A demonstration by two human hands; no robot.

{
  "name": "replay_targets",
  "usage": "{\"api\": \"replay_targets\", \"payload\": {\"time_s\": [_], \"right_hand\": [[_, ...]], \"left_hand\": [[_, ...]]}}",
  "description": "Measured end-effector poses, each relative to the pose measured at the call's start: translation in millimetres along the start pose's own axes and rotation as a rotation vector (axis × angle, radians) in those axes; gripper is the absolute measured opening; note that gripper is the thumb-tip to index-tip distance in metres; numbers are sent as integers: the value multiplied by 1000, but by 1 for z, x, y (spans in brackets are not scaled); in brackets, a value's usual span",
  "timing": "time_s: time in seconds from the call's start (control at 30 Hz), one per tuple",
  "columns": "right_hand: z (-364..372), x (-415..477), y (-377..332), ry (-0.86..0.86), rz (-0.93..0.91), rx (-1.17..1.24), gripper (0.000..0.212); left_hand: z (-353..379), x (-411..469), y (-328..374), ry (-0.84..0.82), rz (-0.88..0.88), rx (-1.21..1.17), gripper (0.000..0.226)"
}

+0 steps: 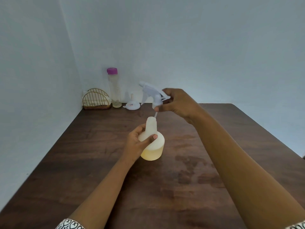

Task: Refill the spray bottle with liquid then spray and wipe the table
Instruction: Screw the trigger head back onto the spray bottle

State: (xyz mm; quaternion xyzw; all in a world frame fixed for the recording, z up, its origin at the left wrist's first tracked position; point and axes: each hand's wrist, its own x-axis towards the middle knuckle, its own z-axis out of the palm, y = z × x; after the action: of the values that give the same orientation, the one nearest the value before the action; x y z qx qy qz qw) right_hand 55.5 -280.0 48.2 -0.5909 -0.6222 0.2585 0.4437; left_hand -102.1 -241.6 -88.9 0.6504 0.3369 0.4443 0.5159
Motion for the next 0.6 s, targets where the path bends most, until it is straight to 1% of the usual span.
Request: {"api": "replay_targets", "payload": {"time_s": [0.1,0.27,0.43,0.5,0.6], "right_hand": [[8,1,13,-84,49,21,34],[14,2,23,-198,54,-3,28],[18,6,27,-259,48,-98,39],[16,10,25,-282,55,-147,38],[17,13,24,-295,32,-240,38]], "left_hand": [[2,-1,-6,-18,5,10,53],[1,0,-12,-60,-14,5,54],[-1,2,-19,-67,-42,32,65],[-2,3,-20,-65,-36,60,64],[-1,4,-22,-59,-34,79,69]]}}
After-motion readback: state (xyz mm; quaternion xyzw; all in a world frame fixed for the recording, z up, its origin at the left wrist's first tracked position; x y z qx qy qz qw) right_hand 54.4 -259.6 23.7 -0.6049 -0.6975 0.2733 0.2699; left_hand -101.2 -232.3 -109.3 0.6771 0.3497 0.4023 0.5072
